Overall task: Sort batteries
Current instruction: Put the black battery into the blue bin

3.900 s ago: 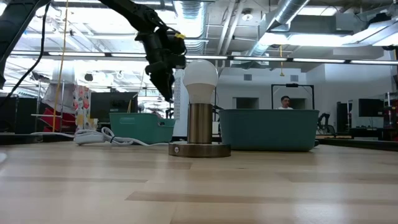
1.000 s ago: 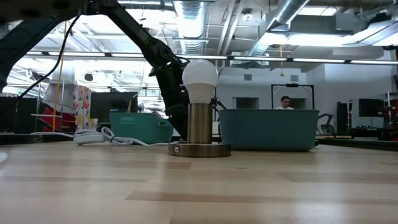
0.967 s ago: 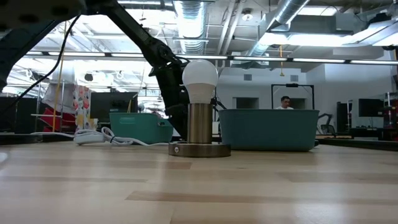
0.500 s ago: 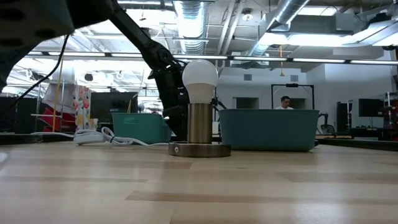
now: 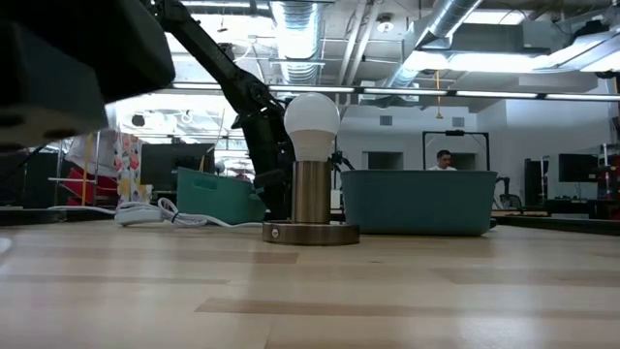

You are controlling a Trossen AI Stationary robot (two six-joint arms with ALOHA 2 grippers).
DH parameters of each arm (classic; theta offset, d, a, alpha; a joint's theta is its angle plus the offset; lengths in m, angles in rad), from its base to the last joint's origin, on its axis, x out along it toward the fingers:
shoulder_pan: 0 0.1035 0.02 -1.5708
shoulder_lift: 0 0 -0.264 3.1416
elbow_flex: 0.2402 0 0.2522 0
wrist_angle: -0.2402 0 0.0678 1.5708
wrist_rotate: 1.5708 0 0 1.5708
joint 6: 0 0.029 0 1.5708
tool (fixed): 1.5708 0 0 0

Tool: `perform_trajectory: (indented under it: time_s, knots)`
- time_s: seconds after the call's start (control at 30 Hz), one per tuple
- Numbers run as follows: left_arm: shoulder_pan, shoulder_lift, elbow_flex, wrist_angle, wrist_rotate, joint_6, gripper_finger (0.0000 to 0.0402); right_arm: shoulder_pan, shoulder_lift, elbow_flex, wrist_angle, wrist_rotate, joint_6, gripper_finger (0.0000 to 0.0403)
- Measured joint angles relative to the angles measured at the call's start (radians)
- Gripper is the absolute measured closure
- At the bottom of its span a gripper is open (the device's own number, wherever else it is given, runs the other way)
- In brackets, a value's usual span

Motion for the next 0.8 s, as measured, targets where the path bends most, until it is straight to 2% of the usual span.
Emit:
perform_trajectory:
  time_s: [0.8]
  knots:
    - [0.002,0.003,-0.003,0.022,0.06,-0.108,0.0113,-0.002,0.0,0.0,0.004,0.0,-0.001,0.0394]
